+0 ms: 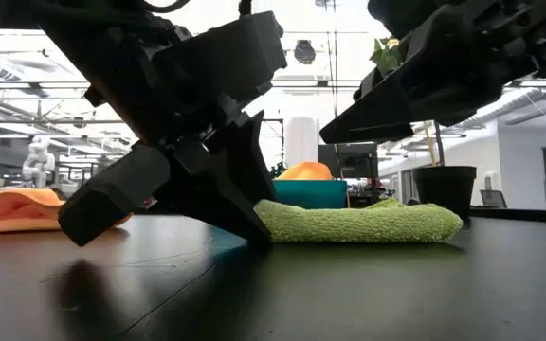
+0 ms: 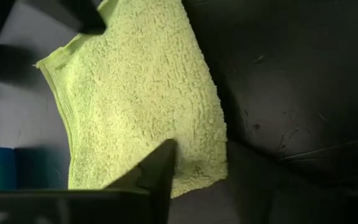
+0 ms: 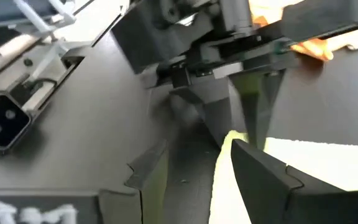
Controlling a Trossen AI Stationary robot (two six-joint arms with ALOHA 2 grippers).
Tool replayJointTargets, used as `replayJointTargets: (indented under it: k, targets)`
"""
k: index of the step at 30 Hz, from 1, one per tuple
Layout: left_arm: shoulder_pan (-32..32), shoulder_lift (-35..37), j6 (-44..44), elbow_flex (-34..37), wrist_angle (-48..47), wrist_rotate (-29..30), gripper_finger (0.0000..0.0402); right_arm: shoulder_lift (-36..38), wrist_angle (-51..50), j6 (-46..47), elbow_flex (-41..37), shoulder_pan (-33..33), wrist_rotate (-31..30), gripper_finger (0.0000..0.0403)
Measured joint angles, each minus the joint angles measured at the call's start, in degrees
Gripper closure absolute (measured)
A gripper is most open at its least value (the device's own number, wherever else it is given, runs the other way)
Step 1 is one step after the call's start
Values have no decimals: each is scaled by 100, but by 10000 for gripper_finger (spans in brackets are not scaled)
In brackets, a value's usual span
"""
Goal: Fold microfiber towels
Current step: Stack the green microfiber cloth on top of the orange microfiber cloth in the blue bin
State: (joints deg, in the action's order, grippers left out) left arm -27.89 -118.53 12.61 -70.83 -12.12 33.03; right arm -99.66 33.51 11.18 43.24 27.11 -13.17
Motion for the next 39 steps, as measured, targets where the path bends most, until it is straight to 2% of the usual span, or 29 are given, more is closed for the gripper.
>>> replayJointTargets:
  k: [6, 8, 13, 18, 21, 26, 30, 35, 39]
  targets:
    - [47, -12, 107, 11, -12, 3, 368, 0, -136, -11, 0, 2, -6, 234]
    - [78, 3, -8, 13, -22, 7, 390, 0, -343, -163, 0, 34, -17, 234]
    - [161, 101, -465, 15, -121, -2, 379, -2, -624, -300, 50, 278, -312, 234]
    - [310, 286, -858, 17, -321, -333, 392, -2, -1942, -187, 337, 591, -1393, 234]
    - [392, 383, -1047, 10, -340, -463, 391, -4, -2286, -108, 483, 723, -1838, 234]
    - [463, 483, -1273, 13, -460, -612, 390, -310, -2519, -159, 607, 772, -1984, 232]
    - [500, 564, -1431, 6, -451, -653, 393, -639, -2542, 94, 616, 652, -2053, 212]
    - [500, 667, -1445, 6, -539, -767, 390, -741, -2570, 154, 625, 623, -2614, 187]
    - [493, 696, -1444, 7, -538, -818, 395, -710, -2695, -37, 612, 594, -2940, 185]
